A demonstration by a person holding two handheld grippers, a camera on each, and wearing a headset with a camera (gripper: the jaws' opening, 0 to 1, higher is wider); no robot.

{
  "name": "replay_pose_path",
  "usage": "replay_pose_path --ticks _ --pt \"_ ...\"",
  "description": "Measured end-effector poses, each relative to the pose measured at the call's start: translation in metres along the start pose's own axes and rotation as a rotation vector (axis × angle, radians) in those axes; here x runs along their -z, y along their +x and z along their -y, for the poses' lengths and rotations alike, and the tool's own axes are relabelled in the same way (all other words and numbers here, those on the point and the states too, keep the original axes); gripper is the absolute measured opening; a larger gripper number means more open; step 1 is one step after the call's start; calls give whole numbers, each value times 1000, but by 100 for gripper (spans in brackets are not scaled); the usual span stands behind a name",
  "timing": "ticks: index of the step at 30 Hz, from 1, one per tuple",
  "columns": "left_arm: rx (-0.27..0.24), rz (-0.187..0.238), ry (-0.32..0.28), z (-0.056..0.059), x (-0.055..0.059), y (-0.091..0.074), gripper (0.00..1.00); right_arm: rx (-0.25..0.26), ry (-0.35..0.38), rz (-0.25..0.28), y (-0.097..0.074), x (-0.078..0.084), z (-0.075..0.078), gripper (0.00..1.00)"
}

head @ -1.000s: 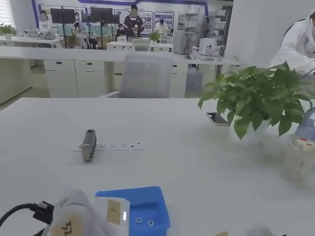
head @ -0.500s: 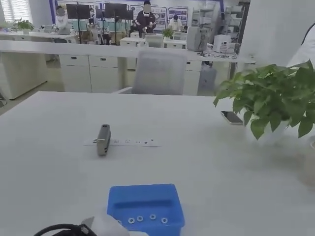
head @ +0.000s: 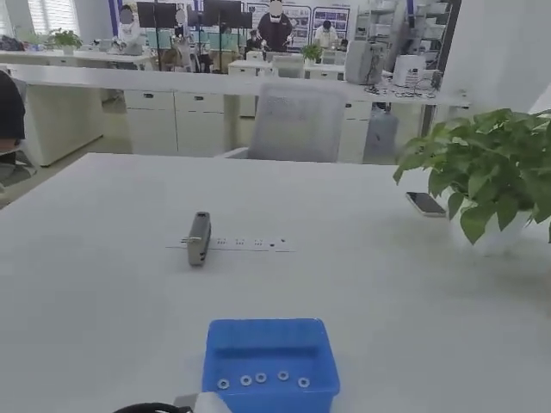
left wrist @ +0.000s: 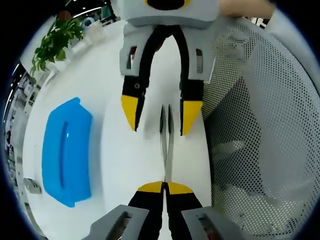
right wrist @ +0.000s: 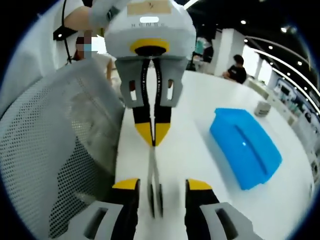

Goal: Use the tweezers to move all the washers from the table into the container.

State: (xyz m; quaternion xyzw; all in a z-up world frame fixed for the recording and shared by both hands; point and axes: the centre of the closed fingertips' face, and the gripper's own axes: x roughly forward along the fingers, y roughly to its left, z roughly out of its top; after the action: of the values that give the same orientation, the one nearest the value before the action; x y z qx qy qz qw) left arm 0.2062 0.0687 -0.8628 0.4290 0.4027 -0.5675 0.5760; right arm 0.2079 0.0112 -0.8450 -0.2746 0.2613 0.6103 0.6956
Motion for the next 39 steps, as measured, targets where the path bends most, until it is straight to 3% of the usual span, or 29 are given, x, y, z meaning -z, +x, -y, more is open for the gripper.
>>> replay_pose_path --ticks 4,8,13,15,19,25,28,29,31,34,36,39 --pt "19 -29 -17 0 0 1 0 87 66 16 -33 8 11 42" --pt "35 -24 -39 -2 -1 3 0 176 177 55 -63 14 23 49" --pt "57 -6 -72 1 -1 2 0 314 344 192 -108 13 41 57" --pt "52 25 -140 1 -2 1 7 347 387 220 -118 15 44 60" --pt "21 55 -205 -2 5 -6 24 394 453 261 -132 23 47 62" --pt "-65 246 -395 -3 8 -38 41 452 529 362 -148 18 53 67" --pt "-162 410 -515 -10 6 -63 49 489 524 399 -155 12 58 71" --pt "-179 433 -529 -11 6 -67 51 501 522 411 -158 11 60 73" --pt "-276 555 -587 -18 5 -89 55 533 508 450 -165 4 65 76" --pt "-395 648 -620 -20 6 -112 58 562 502 495 -171 -3 68 81" --pt "-492 728 -646 -24 4 -128 64 581 496 518 -174 -7 69 85" --pt "-597 855 -709 -28 0 -149 74 614 479 545 -180 -13 71 91"
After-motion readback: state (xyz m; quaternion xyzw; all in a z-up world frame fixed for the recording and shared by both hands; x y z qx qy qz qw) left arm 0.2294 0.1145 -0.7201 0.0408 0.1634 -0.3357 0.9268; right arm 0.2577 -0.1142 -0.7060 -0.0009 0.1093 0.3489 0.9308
